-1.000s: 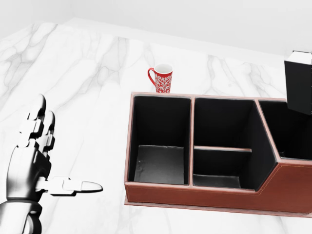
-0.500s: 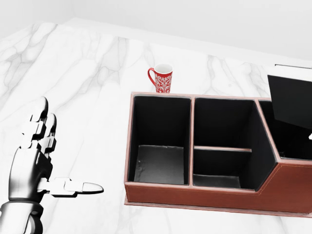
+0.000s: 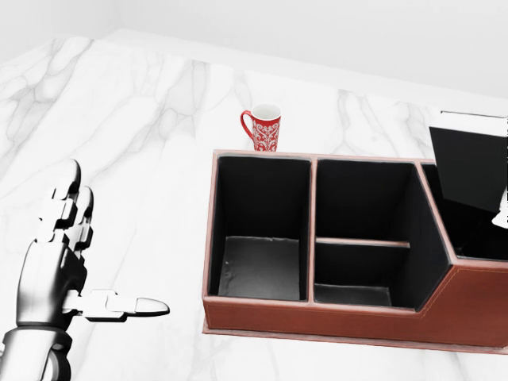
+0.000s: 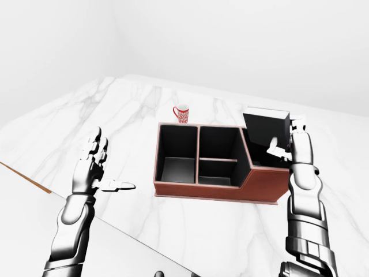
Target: Pick up the book and place it in the right compartment of the caddy.
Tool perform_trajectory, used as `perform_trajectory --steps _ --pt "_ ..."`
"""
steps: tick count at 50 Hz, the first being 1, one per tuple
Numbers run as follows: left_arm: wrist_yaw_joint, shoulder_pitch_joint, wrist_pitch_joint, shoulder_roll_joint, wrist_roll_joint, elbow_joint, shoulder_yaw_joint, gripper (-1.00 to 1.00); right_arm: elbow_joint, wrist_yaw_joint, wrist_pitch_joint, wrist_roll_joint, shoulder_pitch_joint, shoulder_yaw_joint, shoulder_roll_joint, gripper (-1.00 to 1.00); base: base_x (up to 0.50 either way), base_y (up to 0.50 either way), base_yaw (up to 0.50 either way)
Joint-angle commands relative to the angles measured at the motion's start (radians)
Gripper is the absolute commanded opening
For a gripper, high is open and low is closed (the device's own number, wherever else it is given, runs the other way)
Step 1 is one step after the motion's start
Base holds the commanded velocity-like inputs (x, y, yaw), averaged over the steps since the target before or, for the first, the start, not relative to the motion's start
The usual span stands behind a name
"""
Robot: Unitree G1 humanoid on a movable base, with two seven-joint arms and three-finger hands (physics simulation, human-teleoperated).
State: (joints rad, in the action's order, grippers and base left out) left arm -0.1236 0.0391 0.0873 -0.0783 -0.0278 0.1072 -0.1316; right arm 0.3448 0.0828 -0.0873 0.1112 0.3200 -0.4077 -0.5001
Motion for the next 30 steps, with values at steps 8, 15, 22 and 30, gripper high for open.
perform_trajectory --steps 8,15,22,30 --pt "0.0 -0.001 0.0 0.0 -0.004 -0.007 0.002 1.0 0.145 -0.037 0.0 -0.091 0.047 0.025 -0.016 -1.0 0.0 0.0 0.0" --pt "-0.001 -0.004 0.0 0.0 -0.005 0.0 0.002 1.0 0.194 -0.05 0.0 -0.081 0.058 0.039 -0.015 -1.0 0.0 0.0 0.0" --pt "-0.002 -0.002 0.0 0.0 -0.006 -0.009 0.001 1.0 0.23 -0.058 0.0 -0.077 0.067 0.047 -0.021 -1.0 0.0 0.0 0.0" --pt "-0.002 -0.002 0.0 0.0 -0.007 -0.007 0.002 1.0 0.273 -0.065 0.0 -0.082 0.088 0.048 -0.036 -1.0 0.0 0.0 0.0"
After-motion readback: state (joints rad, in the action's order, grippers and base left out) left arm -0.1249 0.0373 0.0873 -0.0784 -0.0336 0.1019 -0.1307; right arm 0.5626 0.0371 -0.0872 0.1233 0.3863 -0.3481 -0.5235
